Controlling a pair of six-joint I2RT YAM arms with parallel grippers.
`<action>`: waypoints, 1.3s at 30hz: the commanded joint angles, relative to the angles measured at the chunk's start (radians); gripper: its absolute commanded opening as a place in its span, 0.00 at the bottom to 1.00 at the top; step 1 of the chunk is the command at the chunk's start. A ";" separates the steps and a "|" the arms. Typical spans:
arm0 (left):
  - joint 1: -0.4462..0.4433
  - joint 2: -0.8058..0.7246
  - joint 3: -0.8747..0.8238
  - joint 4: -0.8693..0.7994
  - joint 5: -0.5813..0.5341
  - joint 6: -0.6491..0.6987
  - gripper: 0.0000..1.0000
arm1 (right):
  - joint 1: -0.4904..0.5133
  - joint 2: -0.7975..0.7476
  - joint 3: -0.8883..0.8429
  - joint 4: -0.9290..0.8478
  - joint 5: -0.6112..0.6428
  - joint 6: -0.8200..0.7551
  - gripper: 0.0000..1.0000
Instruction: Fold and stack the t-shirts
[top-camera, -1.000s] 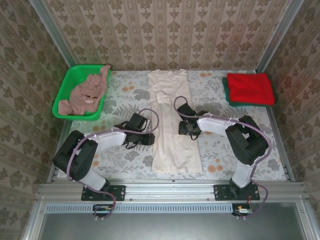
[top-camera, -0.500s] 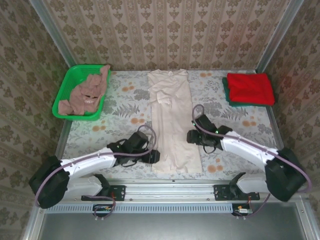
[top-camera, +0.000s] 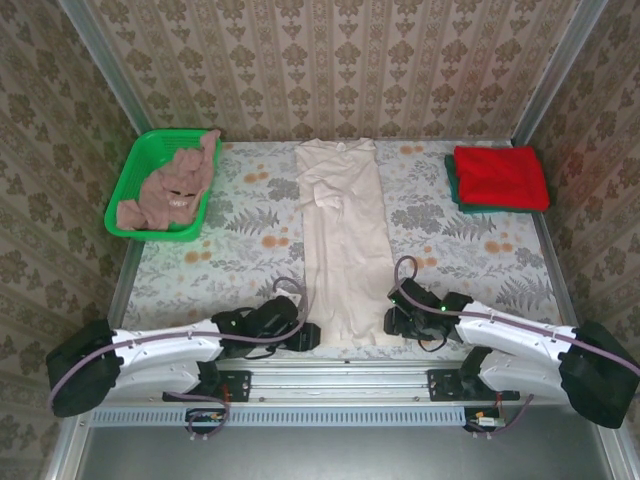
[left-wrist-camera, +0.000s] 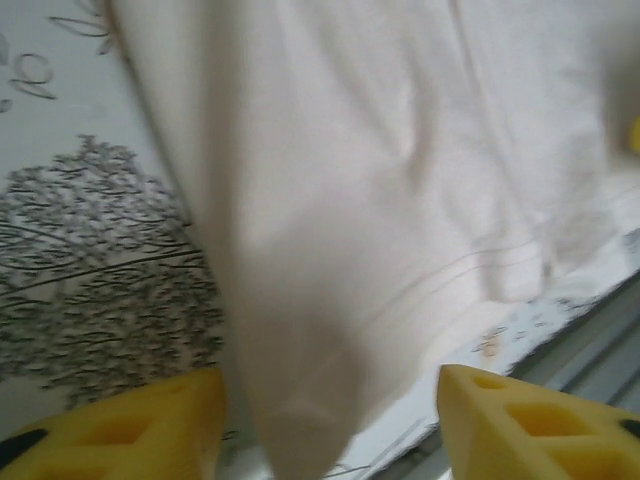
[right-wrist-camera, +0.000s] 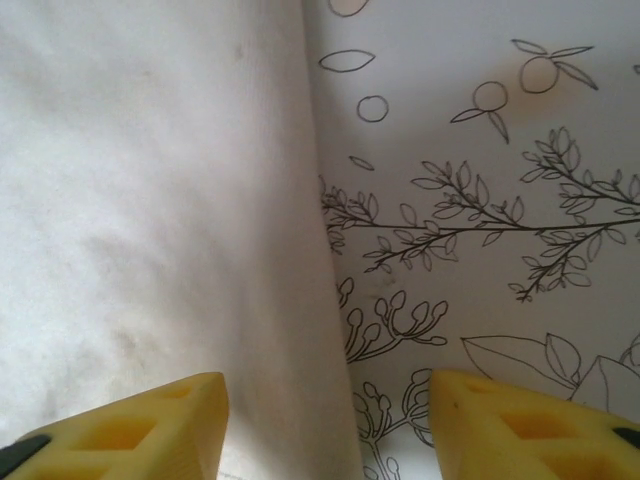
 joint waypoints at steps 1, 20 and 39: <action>-0.028 0.000 -0.019 0.094 -0.048 -0.040 0.69 | 0.018 0.024 -0.045 0.121 -0.066 0.055 0.51; -0.056 0.033 -0.055 0.219 -0.023 -0.069 0.26 | 0.097 -0.041 0.001 0.031 -0.050 0.085 0.37; -0.053 0.023 -0.066 0.133 -0.036 -0.064 0.63 | 0.111 -0.062 0.014 -0.111 0.013 0.103 0.41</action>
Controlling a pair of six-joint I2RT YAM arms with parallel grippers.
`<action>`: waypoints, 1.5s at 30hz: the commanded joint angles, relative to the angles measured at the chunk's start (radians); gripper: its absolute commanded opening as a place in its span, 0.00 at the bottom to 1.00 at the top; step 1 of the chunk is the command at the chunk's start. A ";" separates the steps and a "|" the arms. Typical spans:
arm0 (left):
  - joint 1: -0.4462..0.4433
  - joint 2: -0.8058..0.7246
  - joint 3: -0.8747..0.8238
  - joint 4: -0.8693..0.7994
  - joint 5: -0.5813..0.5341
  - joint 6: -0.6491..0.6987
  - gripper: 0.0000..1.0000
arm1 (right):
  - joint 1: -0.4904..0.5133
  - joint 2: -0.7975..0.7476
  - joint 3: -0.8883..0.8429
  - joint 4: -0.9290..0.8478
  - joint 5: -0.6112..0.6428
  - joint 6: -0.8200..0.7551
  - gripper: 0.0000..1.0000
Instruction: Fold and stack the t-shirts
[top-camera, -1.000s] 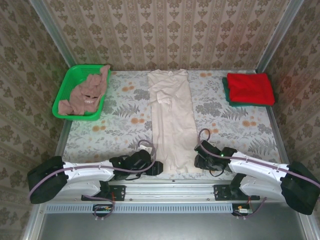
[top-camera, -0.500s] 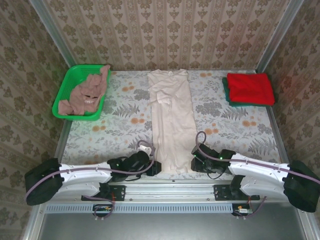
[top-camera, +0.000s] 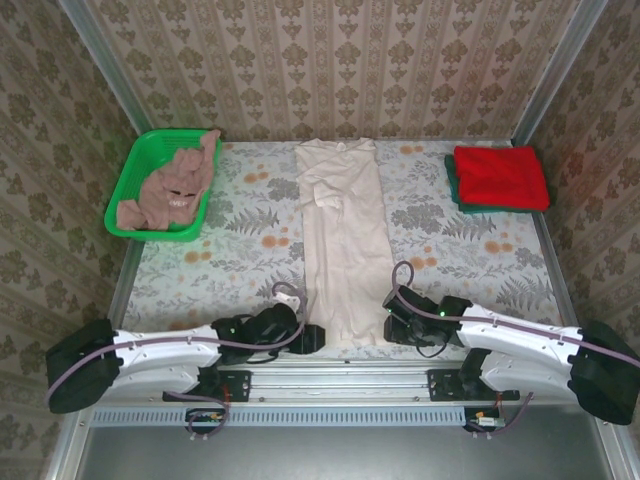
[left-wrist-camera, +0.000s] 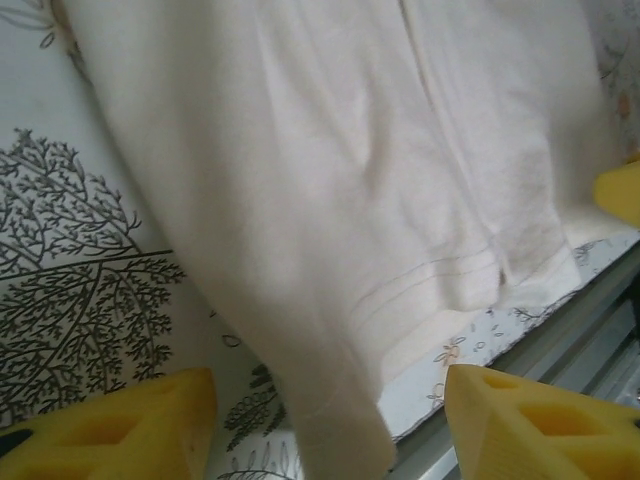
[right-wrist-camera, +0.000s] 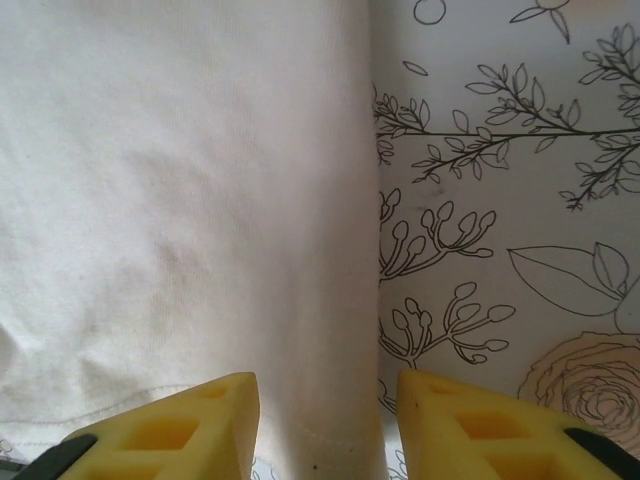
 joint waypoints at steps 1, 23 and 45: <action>-0.006 0.041 0.000 0.011 0.010 0.010 0.62 | 0.011 -0.022 -0.022 -0.023 -0.002 0.031 0.40; -0.005 0.154 0.092 0.125 0.060 0.036 0.18 | 0.025 0.001 -0.070 0.134 -0.018 0.050 0.17; 0.402 -0.047 0.344 -0.271 0.201 0.268 0.00 | -0.244 0.090 0.428 -0.073 0.044 -0.256 0.00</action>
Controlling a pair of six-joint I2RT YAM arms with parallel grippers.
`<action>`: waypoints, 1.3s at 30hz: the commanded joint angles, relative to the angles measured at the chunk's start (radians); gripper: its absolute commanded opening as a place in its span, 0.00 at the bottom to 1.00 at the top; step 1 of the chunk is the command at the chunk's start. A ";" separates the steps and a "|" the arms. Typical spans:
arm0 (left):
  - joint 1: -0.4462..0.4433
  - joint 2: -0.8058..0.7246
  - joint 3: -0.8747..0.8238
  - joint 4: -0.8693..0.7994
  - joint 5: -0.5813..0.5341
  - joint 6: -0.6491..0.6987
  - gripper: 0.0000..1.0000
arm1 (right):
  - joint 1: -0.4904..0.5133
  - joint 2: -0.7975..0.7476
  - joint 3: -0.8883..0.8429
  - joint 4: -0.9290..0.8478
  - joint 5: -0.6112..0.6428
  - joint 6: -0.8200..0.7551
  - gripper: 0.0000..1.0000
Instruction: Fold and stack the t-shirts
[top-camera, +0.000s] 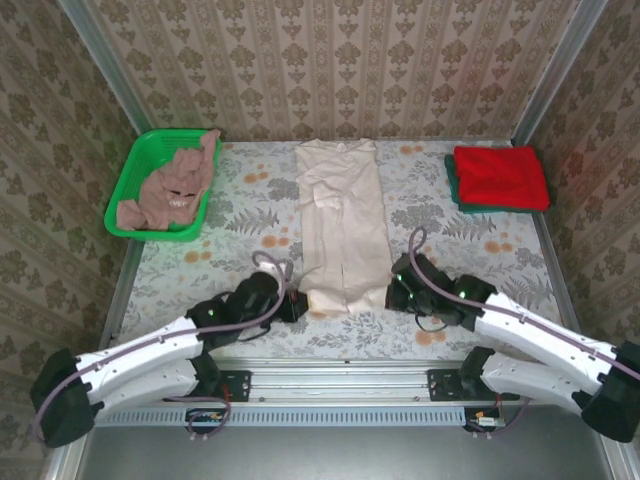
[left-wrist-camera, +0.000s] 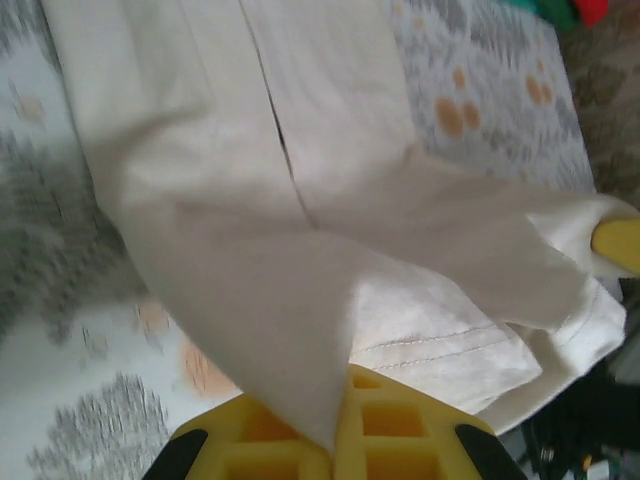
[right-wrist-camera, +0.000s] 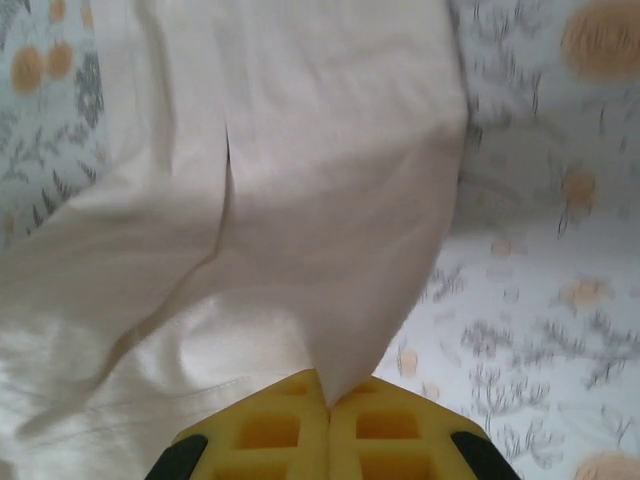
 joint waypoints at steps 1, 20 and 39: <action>0.119 0.121 0.112 -0.033 0.149 0.135 0.01 | -0.085 0.117 0.121 0.013 -0.018 -0.134 0.00; 0.517 0.949 0.769 -0.083 0.536 0.349 0.00 | -0.440 0.902 0.746 0.073 -0.298 -0.357 0.00; 0.609 1.283 1.064 -0.108 0.654 0.358 0.03 | -0.534 1.111 0.946 0.040 -0.313 -0.379 0.00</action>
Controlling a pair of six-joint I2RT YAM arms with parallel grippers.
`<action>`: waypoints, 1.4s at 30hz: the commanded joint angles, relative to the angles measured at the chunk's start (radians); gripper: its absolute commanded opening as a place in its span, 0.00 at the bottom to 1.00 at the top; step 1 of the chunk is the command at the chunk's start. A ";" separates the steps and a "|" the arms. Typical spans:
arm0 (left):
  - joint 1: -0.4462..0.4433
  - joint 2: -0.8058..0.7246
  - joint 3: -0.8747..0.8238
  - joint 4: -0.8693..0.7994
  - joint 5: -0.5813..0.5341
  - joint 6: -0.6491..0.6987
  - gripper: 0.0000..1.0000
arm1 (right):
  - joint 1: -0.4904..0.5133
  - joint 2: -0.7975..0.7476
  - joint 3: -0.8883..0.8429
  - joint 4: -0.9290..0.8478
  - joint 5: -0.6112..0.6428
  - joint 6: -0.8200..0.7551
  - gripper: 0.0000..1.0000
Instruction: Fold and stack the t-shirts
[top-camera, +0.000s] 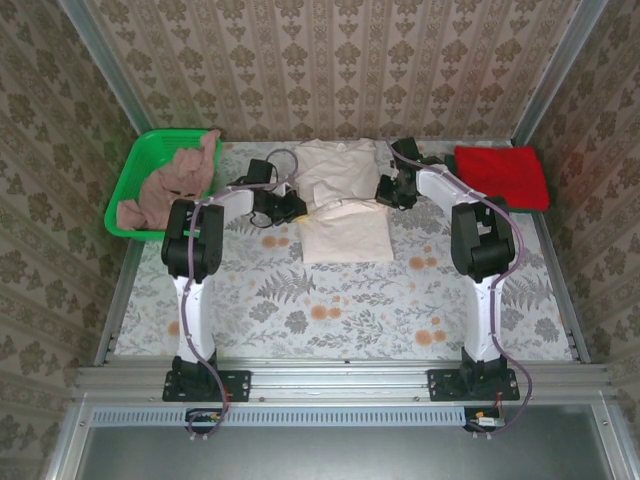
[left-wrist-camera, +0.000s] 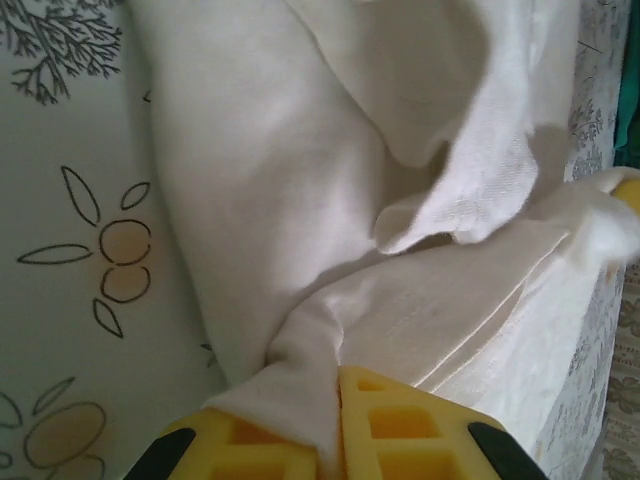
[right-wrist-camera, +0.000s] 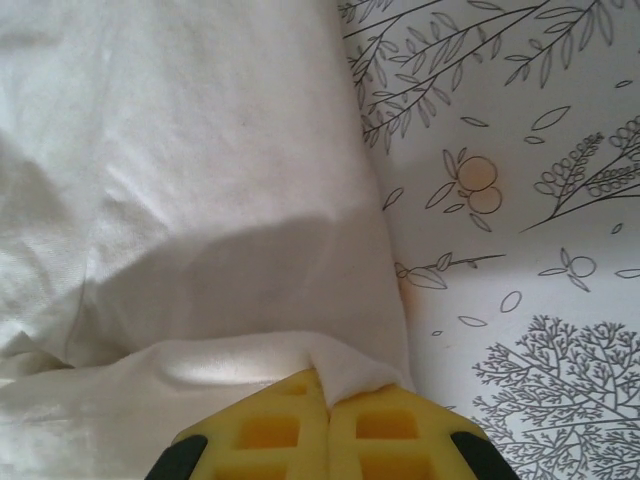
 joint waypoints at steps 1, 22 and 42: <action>0.014 0.012 0.078 -0.004 0.044 0.008 0.00 | -0.007 -0.018 0.022 -0.026 0.006 -0.017 0.00; 0.034 0.058 0.317 -0.215 -0.002 0.105 0.38 | 0.094 -0.260 -0.164 0.095 0.110 -0.071 0.33; 0.020 -0.232 -0.055 -0.096 -0.126 0.171 0.45 | 0.164 0.161 0.270 -0.116 0.197 -0.122 0.27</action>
